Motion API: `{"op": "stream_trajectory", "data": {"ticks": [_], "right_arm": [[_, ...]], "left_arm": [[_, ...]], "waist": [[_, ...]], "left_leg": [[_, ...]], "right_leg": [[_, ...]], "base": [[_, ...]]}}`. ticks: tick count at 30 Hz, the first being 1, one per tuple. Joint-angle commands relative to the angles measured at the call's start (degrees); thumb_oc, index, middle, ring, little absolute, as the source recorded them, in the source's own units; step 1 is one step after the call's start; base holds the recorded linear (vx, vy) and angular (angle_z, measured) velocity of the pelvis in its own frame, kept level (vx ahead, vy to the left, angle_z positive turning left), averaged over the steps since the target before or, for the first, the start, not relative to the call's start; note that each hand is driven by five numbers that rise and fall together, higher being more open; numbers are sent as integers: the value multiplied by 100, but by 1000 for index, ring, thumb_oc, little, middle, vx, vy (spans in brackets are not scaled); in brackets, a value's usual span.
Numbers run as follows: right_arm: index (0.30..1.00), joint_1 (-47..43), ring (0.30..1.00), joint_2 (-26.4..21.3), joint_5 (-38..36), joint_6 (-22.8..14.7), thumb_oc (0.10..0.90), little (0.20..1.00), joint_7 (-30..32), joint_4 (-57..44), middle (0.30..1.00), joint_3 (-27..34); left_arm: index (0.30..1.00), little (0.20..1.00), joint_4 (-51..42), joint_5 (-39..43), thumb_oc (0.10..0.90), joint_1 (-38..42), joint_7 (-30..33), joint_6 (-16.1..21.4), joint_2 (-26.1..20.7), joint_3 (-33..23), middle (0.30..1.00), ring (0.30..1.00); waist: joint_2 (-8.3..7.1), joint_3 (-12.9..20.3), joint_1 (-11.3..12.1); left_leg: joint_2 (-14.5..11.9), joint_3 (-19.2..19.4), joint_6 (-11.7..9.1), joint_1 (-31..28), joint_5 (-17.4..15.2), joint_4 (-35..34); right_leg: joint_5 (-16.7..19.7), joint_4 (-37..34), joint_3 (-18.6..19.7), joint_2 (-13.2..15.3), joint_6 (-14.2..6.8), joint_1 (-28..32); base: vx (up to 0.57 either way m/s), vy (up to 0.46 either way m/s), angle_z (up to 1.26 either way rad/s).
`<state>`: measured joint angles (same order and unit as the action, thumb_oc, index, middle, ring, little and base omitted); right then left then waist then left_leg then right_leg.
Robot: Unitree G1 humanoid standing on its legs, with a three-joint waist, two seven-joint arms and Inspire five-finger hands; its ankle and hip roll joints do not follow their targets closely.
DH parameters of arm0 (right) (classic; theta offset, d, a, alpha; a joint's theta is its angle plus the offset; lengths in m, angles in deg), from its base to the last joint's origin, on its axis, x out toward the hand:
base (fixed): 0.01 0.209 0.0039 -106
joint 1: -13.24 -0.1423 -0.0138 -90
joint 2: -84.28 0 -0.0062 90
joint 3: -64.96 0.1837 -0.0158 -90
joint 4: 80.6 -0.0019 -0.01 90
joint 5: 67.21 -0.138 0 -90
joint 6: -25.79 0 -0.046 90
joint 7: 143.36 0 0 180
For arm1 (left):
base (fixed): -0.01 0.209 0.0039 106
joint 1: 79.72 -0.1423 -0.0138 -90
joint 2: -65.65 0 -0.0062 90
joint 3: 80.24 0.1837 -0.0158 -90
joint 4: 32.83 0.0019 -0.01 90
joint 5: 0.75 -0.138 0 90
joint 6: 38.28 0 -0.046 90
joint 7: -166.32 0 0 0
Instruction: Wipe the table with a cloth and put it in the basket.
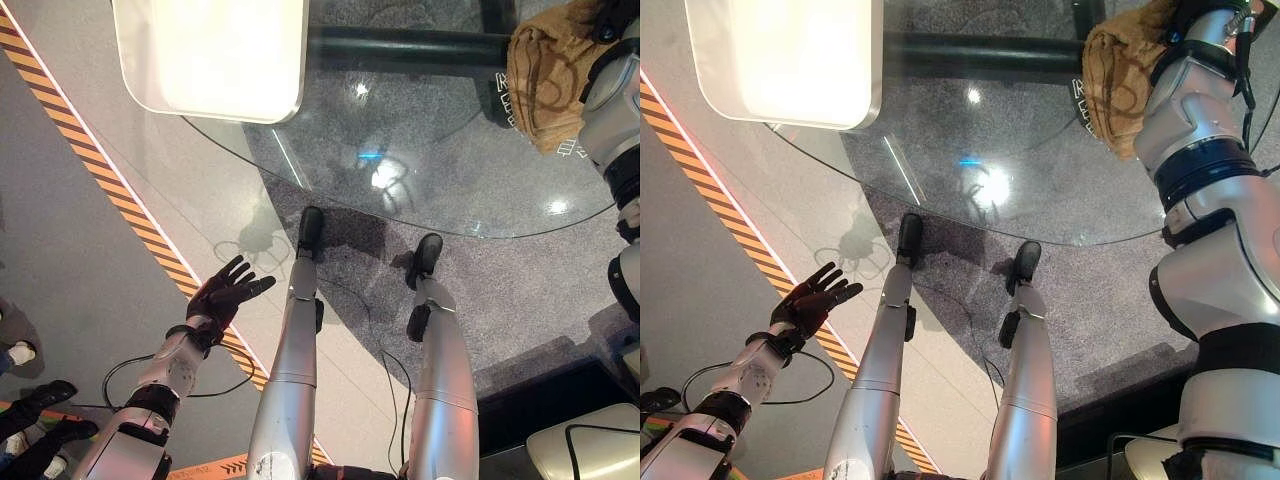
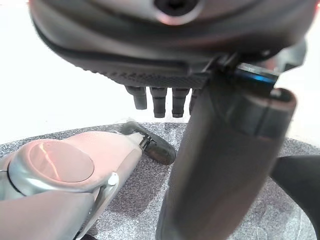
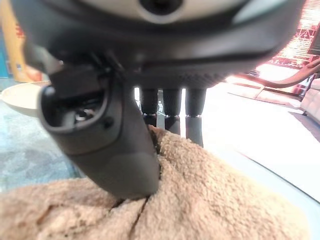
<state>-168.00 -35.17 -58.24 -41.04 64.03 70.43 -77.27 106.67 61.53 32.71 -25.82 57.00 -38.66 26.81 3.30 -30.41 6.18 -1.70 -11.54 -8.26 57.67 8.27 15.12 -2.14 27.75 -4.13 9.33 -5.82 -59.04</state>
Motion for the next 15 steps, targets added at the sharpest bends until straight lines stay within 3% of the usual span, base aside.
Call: {"op": "stream_trajectory", "data": {"ticks": [1, 15], "right_arm": [[300, -487, 300, -716, 513, -80, 100, 200, 478, -549, 300, -602], [300, -594, 300, -89, 1134, -185, 100, 200, 5, -1358, 300, -806]], "left_arm": [[900, 900, 320, 134, 800, -93, -64, 14, -78, -149, 900, 900], [900, 900, 223, -67, 800, -244, -71, 211, 197, -99, 900, 900]], "waist": [[99, 62, 122], [155, 62, 278]], "left_leg": [[526, 573, 752, -156, -610, 342], [603, 552, 750, -211, -604, 295]], "right_leg": [[-35, -493, -530, -580, 376, 398], [-106, -516, -601, -560, 394, 465]], "base": [[0, 0, 0], [0, 0, 0]]}}
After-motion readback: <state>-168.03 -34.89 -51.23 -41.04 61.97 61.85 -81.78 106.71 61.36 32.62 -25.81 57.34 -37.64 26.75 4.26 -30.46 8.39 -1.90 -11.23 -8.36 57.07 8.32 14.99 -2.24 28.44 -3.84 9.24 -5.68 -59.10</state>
